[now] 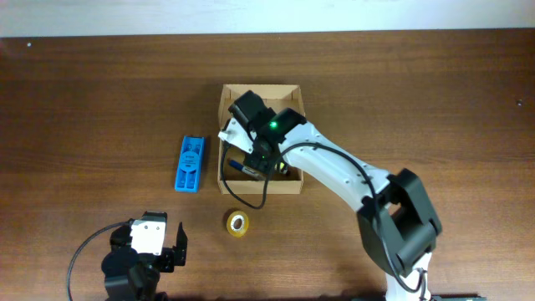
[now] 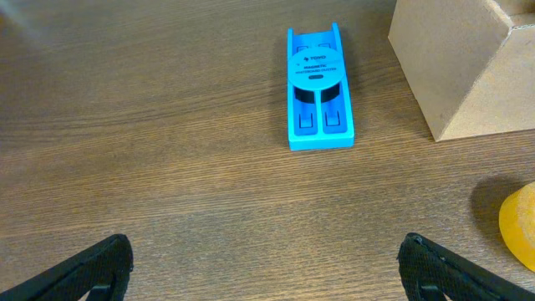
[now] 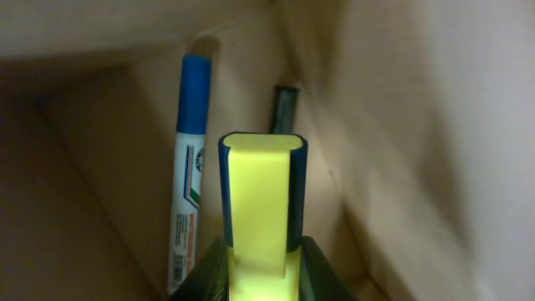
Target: Pack container
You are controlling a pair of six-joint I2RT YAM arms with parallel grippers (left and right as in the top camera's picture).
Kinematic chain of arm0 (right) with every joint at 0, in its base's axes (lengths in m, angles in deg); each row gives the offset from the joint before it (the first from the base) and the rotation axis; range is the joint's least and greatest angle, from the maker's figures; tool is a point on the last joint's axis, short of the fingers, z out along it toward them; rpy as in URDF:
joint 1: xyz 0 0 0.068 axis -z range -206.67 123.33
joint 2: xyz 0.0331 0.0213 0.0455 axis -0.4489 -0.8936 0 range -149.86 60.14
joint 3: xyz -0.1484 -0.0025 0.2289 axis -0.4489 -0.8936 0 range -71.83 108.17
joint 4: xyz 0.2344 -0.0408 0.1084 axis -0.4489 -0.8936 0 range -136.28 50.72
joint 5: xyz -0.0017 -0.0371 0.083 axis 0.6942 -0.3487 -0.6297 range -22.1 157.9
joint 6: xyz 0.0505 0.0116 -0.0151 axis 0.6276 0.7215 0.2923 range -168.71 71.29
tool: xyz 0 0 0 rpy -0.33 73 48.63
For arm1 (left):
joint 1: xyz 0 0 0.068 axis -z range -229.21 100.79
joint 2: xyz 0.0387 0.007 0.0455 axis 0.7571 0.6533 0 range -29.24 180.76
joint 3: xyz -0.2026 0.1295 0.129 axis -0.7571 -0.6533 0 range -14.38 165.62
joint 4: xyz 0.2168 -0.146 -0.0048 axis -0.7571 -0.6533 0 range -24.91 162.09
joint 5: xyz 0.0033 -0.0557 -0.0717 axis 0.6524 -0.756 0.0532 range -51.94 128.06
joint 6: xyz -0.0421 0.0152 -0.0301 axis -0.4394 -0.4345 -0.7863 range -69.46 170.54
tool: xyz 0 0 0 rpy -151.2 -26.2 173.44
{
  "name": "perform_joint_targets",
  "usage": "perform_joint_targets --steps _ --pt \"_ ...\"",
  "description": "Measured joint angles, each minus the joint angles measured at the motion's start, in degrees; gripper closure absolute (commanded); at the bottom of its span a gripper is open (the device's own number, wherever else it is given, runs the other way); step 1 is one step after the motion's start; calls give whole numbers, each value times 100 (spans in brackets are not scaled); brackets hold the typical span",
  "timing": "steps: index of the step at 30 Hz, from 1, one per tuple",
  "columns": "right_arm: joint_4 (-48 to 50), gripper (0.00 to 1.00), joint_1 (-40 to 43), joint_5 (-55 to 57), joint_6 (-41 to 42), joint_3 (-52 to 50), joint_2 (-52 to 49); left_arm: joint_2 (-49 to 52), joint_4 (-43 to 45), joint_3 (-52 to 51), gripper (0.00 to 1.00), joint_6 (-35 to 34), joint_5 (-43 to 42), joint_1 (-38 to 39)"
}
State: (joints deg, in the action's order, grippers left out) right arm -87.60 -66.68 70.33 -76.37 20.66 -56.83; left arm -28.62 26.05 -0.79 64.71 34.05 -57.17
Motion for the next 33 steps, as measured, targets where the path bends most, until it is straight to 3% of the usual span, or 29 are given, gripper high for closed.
perform_joint_targets --steps 3,5,12,16,24,33 --pt "22 20 0 -61 -20 0 -44 0 0 0 0 0 0 0" --pt "66 1 0 -85 -70 0 -42 0 0 0 0 0 0 0" --pt "0 1 2 -107 52 63 42 0 0 0 1 2 0 0" --pt "-256 1 2 -131 267 114 603 0 0 0 0 2 0 0" --pt "-940 1 42 -164 627 118 2815 0 0 0 0 0 0 0" --pt "-782 1 789 -149 1008 -1604 5901 0 0 0 0 0 0 0"
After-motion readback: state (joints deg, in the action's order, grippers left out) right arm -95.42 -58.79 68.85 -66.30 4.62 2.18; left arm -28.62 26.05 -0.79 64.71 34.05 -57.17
